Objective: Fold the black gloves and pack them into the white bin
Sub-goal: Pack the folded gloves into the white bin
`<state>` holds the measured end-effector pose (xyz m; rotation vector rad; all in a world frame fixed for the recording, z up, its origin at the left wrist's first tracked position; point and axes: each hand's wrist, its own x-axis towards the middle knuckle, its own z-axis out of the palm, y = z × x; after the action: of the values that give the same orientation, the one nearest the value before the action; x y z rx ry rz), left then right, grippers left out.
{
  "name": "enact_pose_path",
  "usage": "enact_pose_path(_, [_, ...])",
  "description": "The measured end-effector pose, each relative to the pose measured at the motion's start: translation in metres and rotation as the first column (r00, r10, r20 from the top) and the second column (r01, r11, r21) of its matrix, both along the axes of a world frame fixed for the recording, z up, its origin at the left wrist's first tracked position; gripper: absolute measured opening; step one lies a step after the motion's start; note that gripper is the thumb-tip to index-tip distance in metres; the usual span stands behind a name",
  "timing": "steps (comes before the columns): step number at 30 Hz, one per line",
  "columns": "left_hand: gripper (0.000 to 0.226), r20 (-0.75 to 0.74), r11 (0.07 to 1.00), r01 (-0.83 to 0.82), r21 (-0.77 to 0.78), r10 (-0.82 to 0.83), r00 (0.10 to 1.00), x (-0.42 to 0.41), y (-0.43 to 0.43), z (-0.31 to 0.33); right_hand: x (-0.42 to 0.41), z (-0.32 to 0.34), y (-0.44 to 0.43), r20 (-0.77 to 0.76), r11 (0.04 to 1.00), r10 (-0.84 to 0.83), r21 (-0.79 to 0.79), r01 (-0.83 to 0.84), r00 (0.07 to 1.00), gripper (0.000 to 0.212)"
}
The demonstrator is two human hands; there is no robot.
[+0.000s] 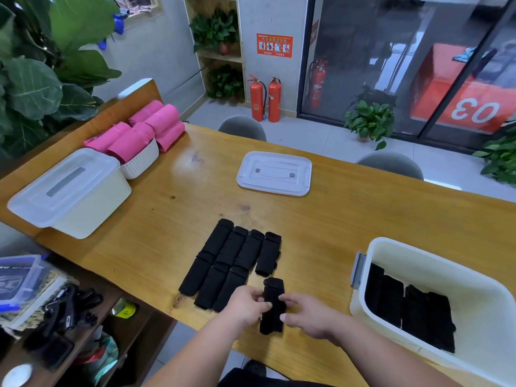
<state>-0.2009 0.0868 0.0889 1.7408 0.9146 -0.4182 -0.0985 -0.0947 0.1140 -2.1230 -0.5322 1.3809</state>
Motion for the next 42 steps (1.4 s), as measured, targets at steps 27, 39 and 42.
enact_pose_path(27, [0.028, 0.377, 0.942, 0.083, -0.325, 0.049, 0.925, 0.063, 0.008, 0.107, 0.048, 0.078, -0.009, -0.158, 0.747, -0.491, 0.430, 0.507, 0.857, 0.039])
enact_pose_path(39, [0.040, 0.439, 0.876, 0.214, -0.432, -0.003, 0.899, 0.110, -0.030, 0.124, 0.063, 0.102, -0.052, -0.310, 0.510, -0.645, 0.507, 0.695, 0.699, 0.032])
enact_pose_path(42, [0.039, 0.451, 0.858, 0.255, -0.445, -0.032, 0.892, 0.122, -0.045, 0.128, 0.067, 0.106, -0.068, -0.273, 0.491, -0.683, 0.516, 0.702, 0.678, 0.033])
